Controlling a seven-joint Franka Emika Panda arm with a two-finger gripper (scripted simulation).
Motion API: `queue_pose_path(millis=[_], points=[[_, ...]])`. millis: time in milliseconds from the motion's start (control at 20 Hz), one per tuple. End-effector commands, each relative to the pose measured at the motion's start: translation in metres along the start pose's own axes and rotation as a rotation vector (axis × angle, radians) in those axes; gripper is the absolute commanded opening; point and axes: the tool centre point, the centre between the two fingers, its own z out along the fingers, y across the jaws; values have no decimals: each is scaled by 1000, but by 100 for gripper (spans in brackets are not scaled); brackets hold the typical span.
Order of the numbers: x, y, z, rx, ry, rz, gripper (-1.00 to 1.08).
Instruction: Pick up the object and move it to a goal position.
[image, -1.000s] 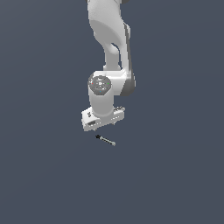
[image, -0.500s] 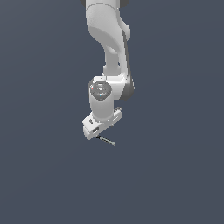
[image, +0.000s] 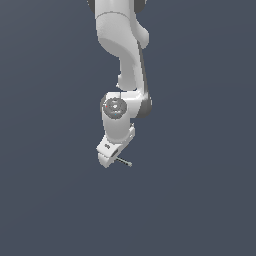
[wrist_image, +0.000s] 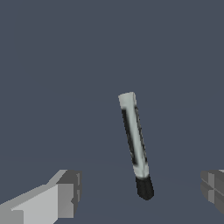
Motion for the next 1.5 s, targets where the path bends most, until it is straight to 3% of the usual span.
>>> queue_pose_path(millis=[0,550,950,1450], points=[[2,2,3,-5,6,-59,100],[6,7,9,-16,19,-193,100],[7,7,15,-16,19,-195,100],[7,7,58,-17,19,-200,100]])
